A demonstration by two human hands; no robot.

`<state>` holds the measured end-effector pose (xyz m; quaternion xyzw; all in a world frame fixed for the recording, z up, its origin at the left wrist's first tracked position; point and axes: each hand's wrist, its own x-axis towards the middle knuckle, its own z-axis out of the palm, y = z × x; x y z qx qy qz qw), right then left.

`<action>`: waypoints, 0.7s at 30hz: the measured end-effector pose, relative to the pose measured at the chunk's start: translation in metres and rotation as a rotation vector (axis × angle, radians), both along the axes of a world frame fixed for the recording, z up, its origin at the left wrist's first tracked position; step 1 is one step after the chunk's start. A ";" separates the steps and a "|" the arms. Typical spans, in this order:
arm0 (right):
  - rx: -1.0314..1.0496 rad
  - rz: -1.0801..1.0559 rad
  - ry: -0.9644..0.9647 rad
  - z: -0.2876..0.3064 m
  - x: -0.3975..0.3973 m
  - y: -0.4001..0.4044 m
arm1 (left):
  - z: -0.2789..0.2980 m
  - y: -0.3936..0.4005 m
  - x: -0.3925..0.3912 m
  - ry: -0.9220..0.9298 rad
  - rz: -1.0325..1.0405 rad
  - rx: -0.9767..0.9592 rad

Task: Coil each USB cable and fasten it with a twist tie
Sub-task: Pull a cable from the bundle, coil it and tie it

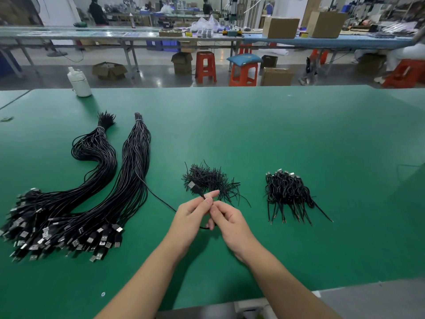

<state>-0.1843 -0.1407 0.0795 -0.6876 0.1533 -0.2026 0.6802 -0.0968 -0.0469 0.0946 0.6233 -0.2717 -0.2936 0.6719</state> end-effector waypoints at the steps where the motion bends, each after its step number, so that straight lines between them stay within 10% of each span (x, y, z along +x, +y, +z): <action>1: -0.008 0.007 0.010 0.001 0.000 0.001 | 0.001 0.001 0.001 0.000 -0.048 0.024; 21: 0.030 0.179 0.057 0.006 0.007 0.015 | 0.004 0.001 0.017 0.380 -0.210 -0.150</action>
